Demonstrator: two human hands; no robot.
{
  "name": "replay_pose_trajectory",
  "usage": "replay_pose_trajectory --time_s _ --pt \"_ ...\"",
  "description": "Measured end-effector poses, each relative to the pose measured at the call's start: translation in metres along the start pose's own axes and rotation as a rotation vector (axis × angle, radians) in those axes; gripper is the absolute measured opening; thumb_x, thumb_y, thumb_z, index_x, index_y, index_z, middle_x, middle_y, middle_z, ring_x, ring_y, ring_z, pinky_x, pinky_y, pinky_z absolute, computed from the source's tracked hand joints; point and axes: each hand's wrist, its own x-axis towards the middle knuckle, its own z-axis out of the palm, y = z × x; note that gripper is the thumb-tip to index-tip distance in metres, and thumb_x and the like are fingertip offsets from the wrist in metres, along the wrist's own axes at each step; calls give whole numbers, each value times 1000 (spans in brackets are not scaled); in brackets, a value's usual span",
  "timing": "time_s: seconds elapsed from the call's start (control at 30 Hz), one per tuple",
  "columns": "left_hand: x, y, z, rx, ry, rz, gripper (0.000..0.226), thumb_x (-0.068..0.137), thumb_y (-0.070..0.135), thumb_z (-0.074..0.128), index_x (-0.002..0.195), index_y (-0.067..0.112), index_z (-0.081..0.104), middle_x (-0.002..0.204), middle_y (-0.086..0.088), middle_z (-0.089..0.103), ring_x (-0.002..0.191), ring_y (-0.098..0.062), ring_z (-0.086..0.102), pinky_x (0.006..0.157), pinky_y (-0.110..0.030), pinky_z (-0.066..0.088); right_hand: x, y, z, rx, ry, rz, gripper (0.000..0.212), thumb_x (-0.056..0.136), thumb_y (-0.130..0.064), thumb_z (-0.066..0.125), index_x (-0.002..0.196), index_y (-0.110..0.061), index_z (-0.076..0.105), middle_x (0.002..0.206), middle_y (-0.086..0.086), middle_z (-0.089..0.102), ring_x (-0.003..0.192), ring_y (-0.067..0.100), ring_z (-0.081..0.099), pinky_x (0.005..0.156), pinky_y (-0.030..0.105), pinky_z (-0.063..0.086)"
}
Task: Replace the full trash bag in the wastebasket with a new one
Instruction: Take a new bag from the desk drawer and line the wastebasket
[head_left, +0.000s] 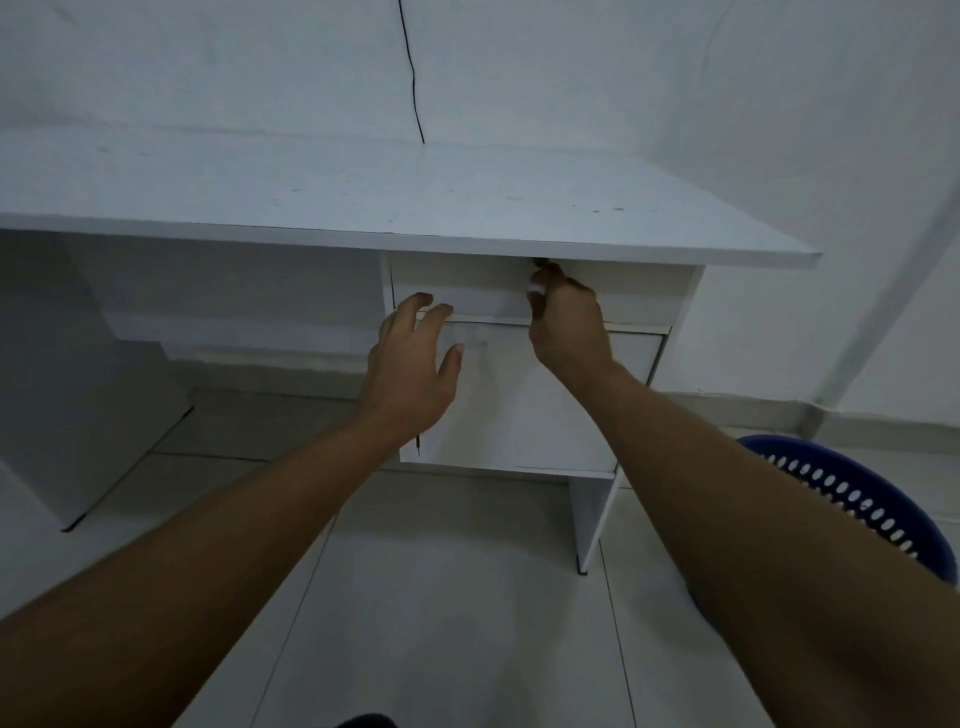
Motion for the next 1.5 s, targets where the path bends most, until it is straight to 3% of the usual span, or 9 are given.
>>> replay_pose_trajectory --time_s 0.1,0.23,0.47,0.6,0.93,1.1,1.27,1.4,1.5 --pt "-5 4 -6 -31 7 -22 48 94 24 58 138 7 47 146 -14 38 133 -31 39 106 -51 40 -16 -8 -8 -23 11 -44 27 97 -5 51 122 2 58 102 26 68 91 39 64 74 36 51" --pt "-17 17 -13 -93 69 -82 55 91 22 61 139 6 39 149 -13 30 133 -30 37 108 -35 36 -47 -16 -23 -52 54 -160 18 97 -6 51 111 2 59 90 24 66 79 37 61 64 43 53" --pt "-40 26 -25 -327 309 -303 72 86 37 66 142 12 28 143 -8 31 127 -27 40 104 -41 43 -95 -32 -46 -37 79 -232 10 98 -8 51 102 -3 58 79 16 61 70 30 54 54 39 47" --pt "-49 23 -38 -500 340 -366 71 82 48 66 138 22 32 135 -4 43 121 -21 49 97 -45 52 -122 -37 -56 12 64 -217 16 98 -13 51 108 -4 59 91 15 65 82 29 60 65 42 54" --pt "-84 33 -44 -583 360 -456 75 78 50 73 134 19 35 129 -4 46 112 -14 53 87 -28 55 -174 -42 -66 1 33 -235 18 94 -8 60 110 0 64 99 19 69 91 32 65 74 41 57" --pt "-99 27 -37 -652 314 -480 74 79 40 75 136 16 33 131 -4 45 112 -14 53 63 -3 48 -187 -34 -55 6 -38 -211 13 94 -10 59 102 -2 64 93 17 68 85 30 63 66 34 52" --pt "-108 13 -29 -689 250 -482 73 77 46 76 133 24 35 134 -4 46 120 -17 53 94 -30 53 -194 -28 -46 22 -71 -140 10 94 -13 60 98 -5 63 94 15 69 85 30 63 67 34 51" --pt "-109 11 -27 -684 262 -471 79 71 57 74 132 26 34 134 -4 46 121 -16 53 91 -26 52 -194 -27 -44 46 -85 -101 11 95 -17 59 101 -8 62 97 10 68 89 26 62 68 31 48" --pt "-111 8 -26 -671 244 -481 79 67 64 73 129 33 34 133 -1 47 120 -15 54 95 -36 53 -192 -28 -48 58 -113 -89 11 96 -19 58 103 -11 62 99 7 67 91 24 61 68 32 47"
